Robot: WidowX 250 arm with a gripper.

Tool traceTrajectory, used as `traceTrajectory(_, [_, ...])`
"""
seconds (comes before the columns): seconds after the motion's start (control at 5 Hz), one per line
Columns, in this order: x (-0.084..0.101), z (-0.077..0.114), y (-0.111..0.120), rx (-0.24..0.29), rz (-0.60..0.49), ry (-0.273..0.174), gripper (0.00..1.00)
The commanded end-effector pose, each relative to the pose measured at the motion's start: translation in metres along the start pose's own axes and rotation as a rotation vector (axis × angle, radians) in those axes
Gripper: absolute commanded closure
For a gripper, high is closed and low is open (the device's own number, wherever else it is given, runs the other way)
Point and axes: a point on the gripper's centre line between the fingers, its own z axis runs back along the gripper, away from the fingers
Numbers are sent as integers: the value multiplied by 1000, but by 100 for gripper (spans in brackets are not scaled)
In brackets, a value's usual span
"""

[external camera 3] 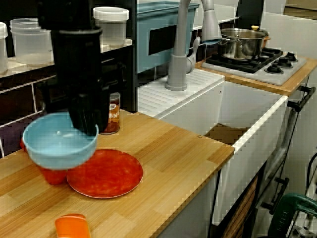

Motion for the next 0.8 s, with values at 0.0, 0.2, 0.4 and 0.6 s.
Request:
traceTrajectory(0.0, [-13, 56, -40, -59, -40, -64, 100])
traceTrajectory(0.2, [-18, 58, -53, -100, -52, -49, 100])
traceTrajectory(0.4, [-20, 61, -71, -106, -63, -25, 100])
traceTrajectory(0.6, [-28, 60, -91, -158, -117, -10, 100])
